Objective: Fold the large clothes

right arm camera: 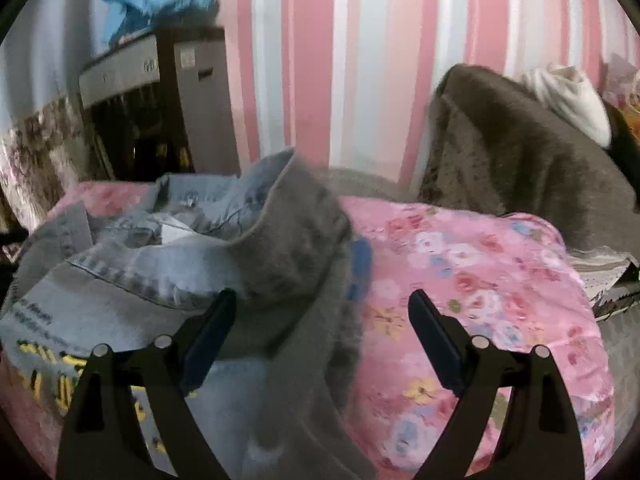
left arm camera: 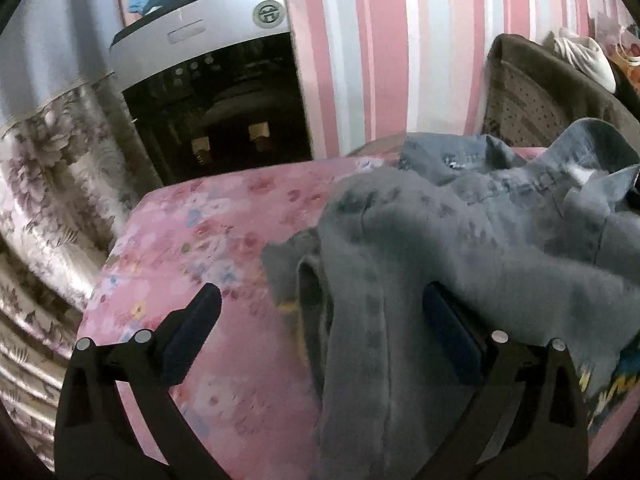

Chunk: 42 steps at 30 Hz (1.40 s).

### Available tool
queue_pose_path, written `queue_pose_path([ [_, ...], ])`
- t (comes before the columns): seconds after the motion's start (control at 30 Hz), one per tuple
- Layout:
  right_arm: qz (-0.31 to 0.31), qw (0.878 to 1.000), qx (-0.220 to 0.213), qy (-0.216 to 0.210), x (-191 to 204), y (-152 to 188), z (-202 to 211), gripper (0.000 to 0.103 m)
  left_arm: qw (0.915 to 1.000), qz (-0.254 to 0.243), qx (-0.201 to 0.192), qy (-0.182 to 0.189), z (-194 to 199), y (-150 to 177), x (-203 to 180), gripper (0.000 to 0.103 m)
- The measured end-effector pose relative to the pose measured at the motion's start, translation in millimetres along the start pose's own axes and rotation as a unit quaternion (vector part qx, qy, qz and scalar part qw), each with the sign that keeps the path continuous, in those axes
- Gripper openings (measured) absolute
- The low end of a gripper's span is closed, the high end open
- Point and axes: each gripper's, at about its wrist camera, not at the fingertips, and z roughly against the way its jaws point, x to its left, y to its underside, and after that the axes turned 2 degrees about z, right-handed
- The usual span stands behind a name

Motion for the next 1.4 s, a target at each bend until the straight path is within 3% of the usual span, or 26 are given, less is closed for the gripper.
queue_pose_path([
  [0.03,0.003,1.000,0.012,-0.015,3,-3,-9,0.087,0.9999,0.001,0.009,0.006,-7,-4,0,0.099],
  [0.07,0.004,0.999,0.022,-0.024,5,-5,-16,0.082,0.9997,0.005,0.021,0.015,-15,-7,1,0.087],
  [0.13,0.005,0.998,0.037,-0.051,8,-7,-27,0.031,0.9976,0.028,0.041,0.048,-28,-11,8,0.054],
  [0.2,0.001,0.998,0.035,-0.056,8,-11,-27,0.014,0.9969,0.041,0.041,0.054,-31,-13,14,0.034],
  [0.3,-0.028,0.997,-0.012,-0.073,-4,-20,-3,0.010,0.9936,0.081,0.007,0.078,-15,-17,33,0.030],
  [0.37,-0.055,0.994,-0.051,-0.086,-17,-28,19,0.009,0.9887,0.113,-0.046,0.087,12,-20,44,0.028],
  [0.43,-0.070,0.991,-0.087,-0.080,-26,-35,36,0.009,0.9825,0.131,-0.119,0.059,44,-22,53,0.013],
  [0.5,-0.078,0.991,-0.092,-0.062,-31,-40,33,0.009,0.9739,0.150,-0.170,0.016,62,-26,66,0.010],
  [0.57,-0.088,0.994,-0.051,-0.051,-34,-46,6,0.022,0.9734,0.184,-0.136,0.016,42,-33,86,0.010],
  [0.6,-0.093,0.995,-0.022,-0.040,-35,-47,-11,0.048,0.9754,0.187,-0.116,0.015,29,-36,89,0.010],
  [0.63,-0.105,0.994,-0.005,-0.019,-39,-46,-24,0.064,0.9800,0.173,-0.098,0.003,16,-36,88,0.010],
  [0.77,-0.139,0.989,-0.037,-0.025,-47,-42,-17,0.070,0.9848,0.149,-0.090,0.005,10,-33,83,0.014],
  [0.8,-0.136,0.989,-0.047,-0.028,-47,-43,-14,0.072,0.9851,0.145,-0.091,0.012,10,-35,81,0.031],
  [0.83,-0.130,0.990,-0.052,-0.032,-46,-45,-10,0.072,0.9849,0.144,-0.094,0.023,13,-37,82,0.042],
  [0.87,-0.120,0.991,-0.055,-0.035,-43,-49,-6,0.072,0.9849,0.139,-0.099,0.027,14,-42,78,0.065],
  [1.0,-0.090,0.993,-0.065,-0.051,-29,-71,0,0.073,0.9866,0.112,-0.116,0.029,15,-71,54,0.096],
  [1.03,-0.078,0.993,-0.067,-0.049,-21,-78,0,0.073,0.9875,0.104,-0.114,0.030,12,-79,47,0.099],
  [1.13,-0.061,0.995,-0.056,-0.060,-8,-90,-7,0.077,0.9921,0.070,-0.100,0.032,-5,-102,20,0.099],
  [1.2,-0.049,0.996,-0.039,-0.070,2,-94,-20,0.077,0.9965,0.033,-0.060,0.048,-29,-110,-6,0.100],
  [1.3,-0.030,0.997,-0.003,-0.066,13,-89,-39,0.078,0.9991,-0.030,-0.002,0.030,-65,-104,-37,0.099],
  [1.33,-0.029,0.998,0.010,-0.063,14,-85,-48,0.078,0.9980,-0.057,0.026,0.010,-83,-96,-47,0.091],
  [1.37,-0.026,0.998,0.022,-0.058,14,-80,-57,0.078,0.9972,-0.061,0.041,0.009,-92,-91,-49,0.073],
  [1.4,-0.019,0.998,0.032,-0.050,15,-77,-64,0.078,0.9965,-0.058,0.059,0.010,-101,-86,-48,0.047],
])
